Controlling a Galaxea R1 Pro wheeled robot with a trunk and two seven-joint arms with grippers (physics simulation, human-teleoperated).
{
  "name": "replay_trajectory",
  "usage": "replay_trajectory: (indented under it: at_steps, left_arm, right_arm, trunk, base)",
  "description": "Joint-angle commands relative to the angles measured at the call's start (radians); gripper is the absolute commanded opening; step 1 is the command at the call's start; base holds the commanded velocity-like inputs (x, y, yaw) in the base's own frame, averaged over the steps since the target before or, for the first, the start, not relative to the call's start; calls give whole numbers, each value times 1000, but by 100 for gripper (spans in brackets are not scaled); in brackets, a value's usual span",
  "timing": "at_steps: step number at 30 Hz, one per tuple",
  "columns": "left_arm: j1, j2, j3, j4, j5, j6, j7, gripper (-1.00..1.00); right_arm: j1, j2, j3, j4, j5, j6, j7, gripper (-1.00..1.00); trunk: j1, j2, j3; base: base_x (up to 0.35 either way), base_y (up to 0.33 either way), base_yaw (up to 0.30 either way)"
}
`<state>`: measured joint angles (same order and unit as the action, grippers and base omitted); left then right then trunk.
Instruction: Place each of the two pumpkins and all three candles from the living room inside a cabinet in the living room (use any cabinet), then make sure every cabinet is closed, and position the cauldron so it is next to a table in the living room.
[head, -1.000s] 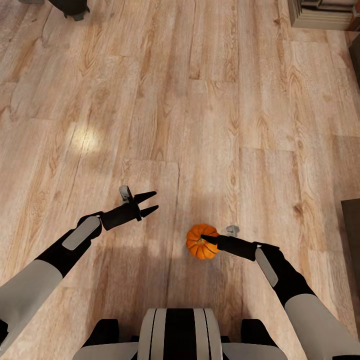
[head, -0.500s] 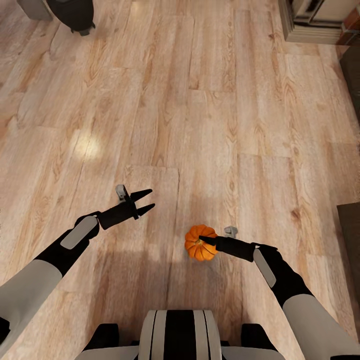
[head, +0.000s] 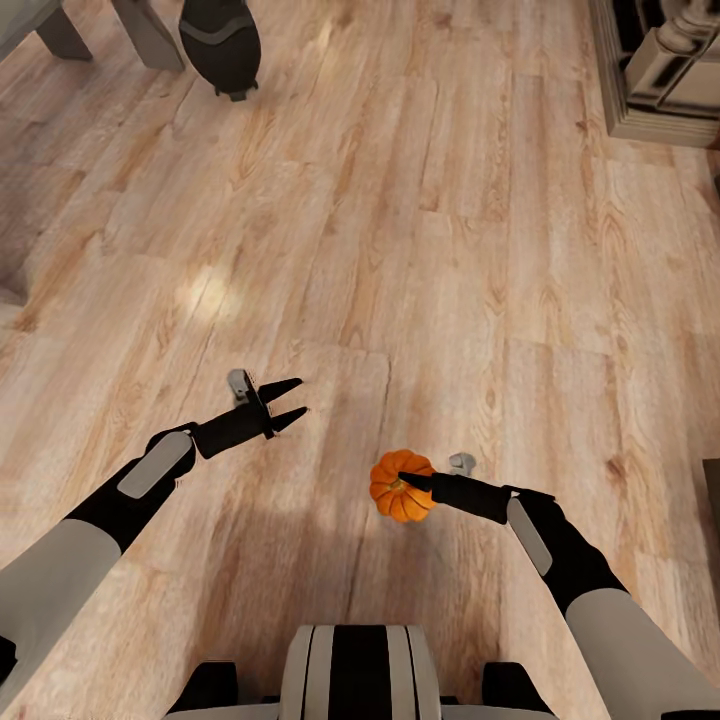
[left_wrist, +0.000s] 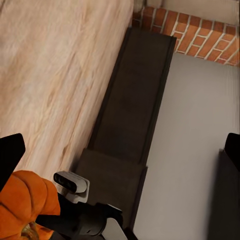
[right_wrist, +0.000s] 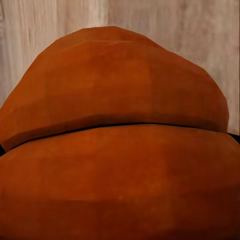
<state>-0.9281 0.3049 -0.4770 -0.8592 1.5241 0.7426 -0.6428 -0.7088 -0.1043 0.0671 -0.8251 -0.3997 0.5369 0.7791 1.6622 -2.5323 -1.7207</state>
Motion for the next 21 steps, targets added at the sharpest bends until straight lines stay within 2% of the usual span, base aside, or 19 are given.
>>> replay_trajectory:
  at_steps: [1,21]
  left_arm:
    - [0,0,0,0,0,0,0,100]
    - [0,0,-1,0,1,0,0,100]
  right_arm:
    - [0,0,0,0,0,0,0,-100]
    - [0,0,0,1,-2,1,0,-100]
  trunk:
    - [0,0,4]
    - [-9,5,78]
  base:
    - [0,0,287]
    - [0,0,287]
